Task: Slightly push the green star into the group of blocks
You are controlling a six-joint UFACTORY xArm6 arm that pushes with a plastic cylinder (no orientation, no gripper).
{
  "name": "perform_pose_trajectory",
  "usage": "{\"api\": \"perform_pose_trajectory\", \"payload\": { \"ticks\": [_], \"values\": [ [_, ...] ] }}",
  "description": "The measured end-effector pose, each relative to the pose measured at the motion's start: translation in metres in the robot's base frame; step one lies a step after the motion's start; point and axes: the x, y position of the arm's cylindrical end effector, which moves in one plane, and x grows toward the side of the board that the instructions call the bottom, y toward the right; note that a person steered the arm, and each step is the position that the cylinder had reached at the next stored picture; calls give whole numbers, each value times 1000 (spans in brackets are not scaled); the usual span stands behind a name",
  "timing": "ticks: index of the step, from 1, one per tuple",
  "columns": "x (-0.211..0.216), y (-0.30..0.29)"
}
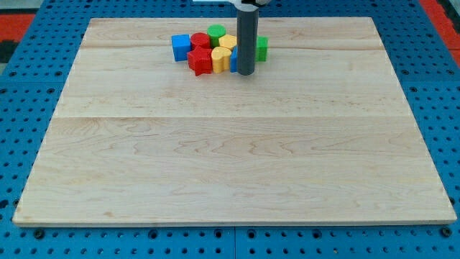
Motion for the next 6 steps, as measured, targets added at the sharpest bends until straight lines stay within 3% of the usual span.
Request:
{"api": "perform_pose_trajectory", "payload": {
  "ticks": [1, 3, 6],
  "values": [
    [6, 23],
    [-56, 77],
    [-72, 47]
  ]
}}
